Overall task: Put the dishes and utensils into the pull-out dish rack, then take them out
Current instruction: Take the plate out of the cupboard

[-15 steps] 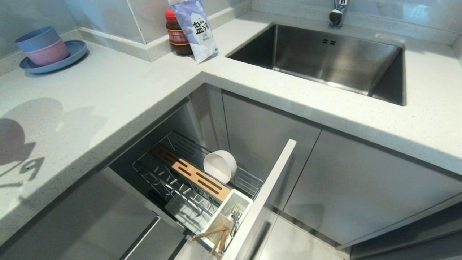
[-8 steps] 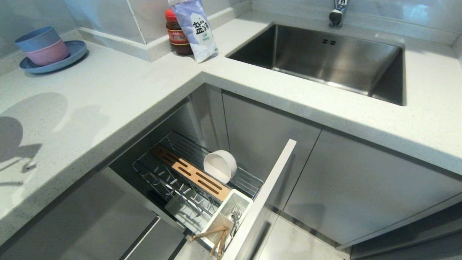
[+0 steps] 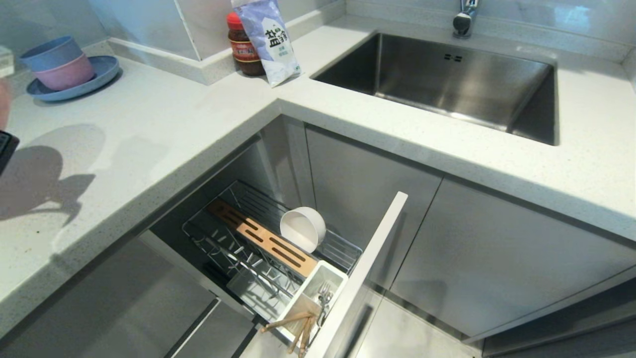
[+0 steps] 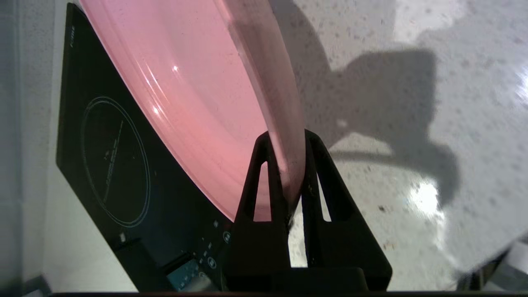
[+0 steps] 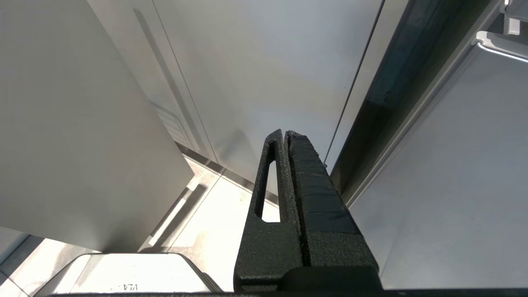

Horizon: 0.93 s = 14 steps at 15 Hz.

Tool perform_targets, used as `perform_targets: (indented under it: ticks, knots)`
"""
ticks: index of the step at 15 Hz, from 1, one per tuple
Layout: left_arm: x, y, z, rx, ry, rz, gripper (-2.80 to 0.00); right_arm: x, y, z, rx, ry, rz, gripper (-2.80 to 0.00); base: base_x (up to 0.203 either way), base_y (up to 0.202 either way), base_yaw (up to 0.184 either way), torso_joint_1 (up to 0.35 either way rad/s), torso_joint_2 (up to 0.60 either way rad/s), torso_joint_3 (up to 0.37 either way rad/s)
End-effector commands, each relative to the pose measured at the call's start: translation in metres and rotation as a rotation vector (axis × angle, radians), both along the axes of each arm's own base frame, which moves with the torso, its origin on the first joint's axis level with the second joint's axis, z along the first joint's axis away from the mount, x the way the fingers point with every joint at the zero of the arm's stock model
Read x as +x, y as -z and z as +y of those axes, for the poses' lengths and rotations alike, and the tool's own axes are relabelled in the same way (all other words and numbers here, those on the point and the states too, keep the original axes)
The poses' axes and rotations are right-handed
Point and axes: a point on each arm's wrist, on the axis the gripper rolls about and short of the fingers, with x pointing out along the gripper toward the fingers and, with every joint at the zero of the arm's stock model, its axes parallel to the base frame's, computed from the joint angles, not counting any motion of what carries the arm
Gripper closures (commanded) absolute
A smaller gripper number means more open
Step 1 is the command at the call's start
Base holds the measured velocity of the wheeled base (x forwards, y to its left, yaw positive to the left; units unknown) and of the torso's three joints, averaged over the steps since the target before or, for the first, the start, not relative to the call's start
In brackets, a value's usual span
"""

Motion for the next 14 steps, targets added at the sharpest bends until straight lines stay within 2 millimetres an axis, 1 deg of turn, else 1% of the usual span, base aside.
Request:
perform_targets:
  ticks: [1,4,5,6,7,14]
  knots:
    - [0.033,0.014,-0.003,0.022,-0.008,0.081,0.0,0.0,0.0,0.0,0.0,0.0,-0.001,0.0,0.0,0.0,0.0,0.0,0.0,0.0]
    - [0.047,0.021,-0.003,0.056,-0.039,0.121,0.0,0.0,0.0,0.0,0.0,0.0,-0.001,0.0,0.0,0.0,0.0,0.0,0.0,0.0]
    - [0.05,0.027,-0.005,0.066,-0.039,0.17,0.0,0.0,0.0,0.0,0.0,0.0,-0.001,0.0,0.0,0.0,0.0,0.0,0.0,0.0]
    - [0.051,0.03,-0.007,0.071,-0.032,0.219,0.0,0.0,0.0,0.0,0.0,0.0,-0.001,0.0,0.0,0.0,0.0,0.0,0.0,0.0]
    - [0.052,0.03,-0.008,0.07,-0.031,0.229,0.0,0.0,0.0,0.0,0.0,0.0,-0.001,0.0,0.0,0.0,0.0,0.0,0.0,0.0]
    - [0.058,0.036,-0.009,0.068,-0.022,0.258,0.0,0.0,0.0,0.0,0.0,0.0,-0.001,0.0,0.0,0.0,0.0,0.0,0.0,0.0]
